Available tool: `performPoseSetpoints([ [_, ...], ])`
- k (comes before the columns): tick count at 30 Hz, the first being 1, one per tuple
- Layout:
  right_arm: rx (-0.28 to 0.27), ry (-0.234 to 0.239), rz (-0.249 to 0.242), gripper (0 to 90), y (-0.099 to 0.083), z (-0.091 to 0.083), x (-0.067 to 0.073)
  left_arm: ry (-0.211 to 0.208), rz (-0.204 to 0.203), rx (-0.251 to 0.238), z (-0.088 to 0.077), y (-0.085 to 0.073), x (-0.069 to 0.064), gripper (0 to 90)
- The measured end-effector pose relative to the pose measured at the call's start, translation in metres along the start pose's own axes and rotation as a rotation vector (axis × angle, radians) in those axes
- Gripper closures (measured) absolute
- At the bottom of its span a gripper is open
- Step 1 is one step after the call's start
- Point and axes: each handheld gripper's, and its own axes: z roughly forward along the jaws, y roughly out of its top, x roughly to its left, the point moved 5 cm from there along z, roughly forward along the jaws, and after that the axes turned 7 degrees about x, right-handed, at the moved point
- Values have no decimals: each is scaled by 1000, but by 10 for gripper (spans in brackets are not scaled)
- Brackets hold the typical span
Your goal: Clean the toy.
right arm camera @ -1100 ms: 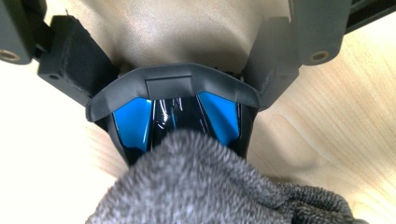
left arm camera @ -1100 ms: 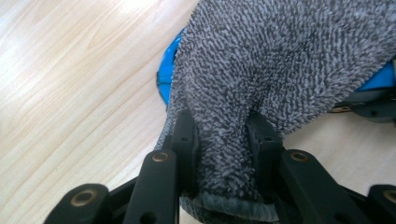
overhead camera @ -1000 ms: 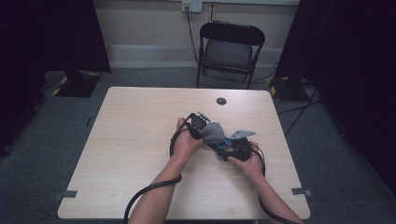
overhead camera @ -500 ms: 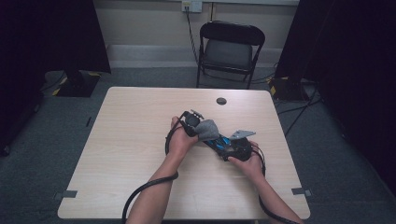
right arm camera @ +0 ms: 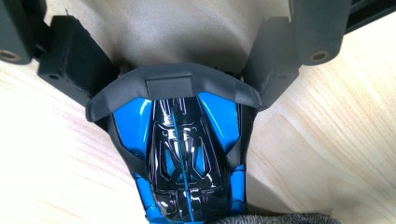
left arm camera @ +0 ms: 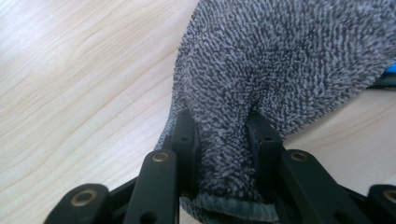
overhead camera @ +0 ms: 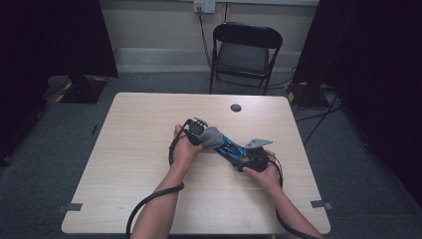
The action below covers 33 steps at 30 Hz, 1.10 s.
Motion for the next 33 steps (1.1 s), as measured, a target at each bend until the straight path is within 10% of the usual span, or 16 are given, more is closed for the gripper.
performPoseSetpoints([
  [33, -1, 1, -1, 261, 0, 0, 0, 23, -39, 3, -9, -45, 30, 691],
])
